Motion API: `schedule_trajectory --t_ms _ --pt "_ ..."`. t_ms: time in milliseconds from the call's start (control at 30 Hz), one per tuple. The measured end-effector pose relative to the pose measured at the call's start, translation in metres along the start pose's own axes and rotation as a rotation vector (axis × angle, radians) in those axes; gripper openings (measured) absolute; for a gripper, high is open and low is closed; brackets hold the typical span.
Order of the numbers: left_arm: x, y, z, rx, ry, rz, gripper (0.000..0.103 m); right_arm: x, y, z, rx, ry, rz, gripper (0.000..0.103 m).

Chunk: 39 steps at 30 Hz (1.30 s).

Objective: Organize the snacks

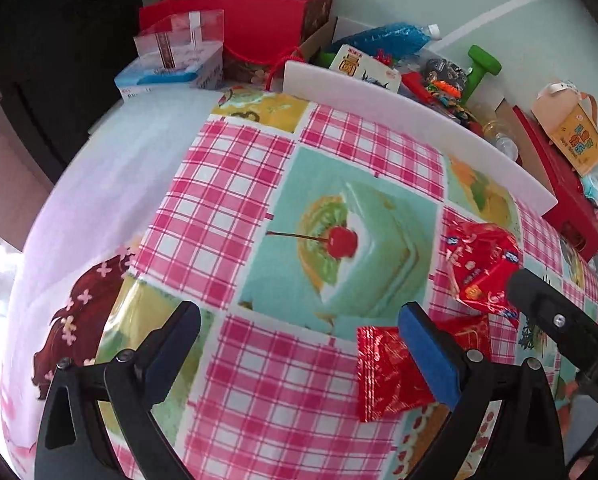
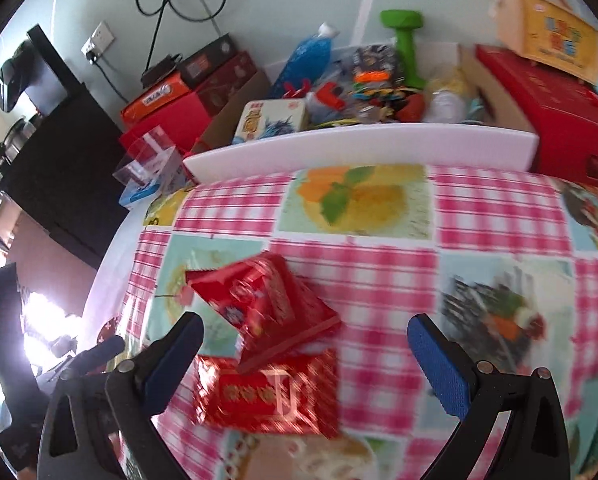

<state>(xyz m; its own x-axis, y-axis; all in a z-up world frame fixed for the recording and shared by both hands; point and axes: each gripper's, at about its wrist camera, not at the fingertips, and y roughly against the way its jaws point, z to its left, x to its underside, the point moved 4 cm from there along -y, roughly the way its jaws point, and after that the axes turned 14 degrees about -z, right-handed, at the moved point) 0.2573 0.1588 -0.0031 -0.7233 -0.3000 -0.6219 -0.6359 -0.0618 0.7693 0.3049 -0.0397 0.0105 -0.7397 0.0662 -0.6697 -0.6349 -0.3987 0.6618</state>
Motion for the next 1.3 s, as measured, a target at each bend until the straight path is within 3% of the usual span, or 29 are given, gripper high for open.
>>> schedule_trajectory --t_ms 233,467,633,1300 --pt "-0.007 -0.011 0.012 0.001 -0.009 0.028 0.099 0.005 -0.037 0.009 0.046 0.035 0.082 0.103" --pt "-0.006 -0.014 0.009 0.017 -0.028 0.04 0.099 0.0 -0.04 0.004 0.095 0.052 0.07 0.096" --pt "-0.001 -0.014 -0.003 0.039 -0.029 0.052 0.099 0.001 -0.033 -0.011 0.124 0.035 0.057 0.082" --pt "0.016 -0.023 -0.097 0.117 -0.103 0.12 0.099 0.03 0.028 -0.087 0.261 0.021 0.052 0.074"
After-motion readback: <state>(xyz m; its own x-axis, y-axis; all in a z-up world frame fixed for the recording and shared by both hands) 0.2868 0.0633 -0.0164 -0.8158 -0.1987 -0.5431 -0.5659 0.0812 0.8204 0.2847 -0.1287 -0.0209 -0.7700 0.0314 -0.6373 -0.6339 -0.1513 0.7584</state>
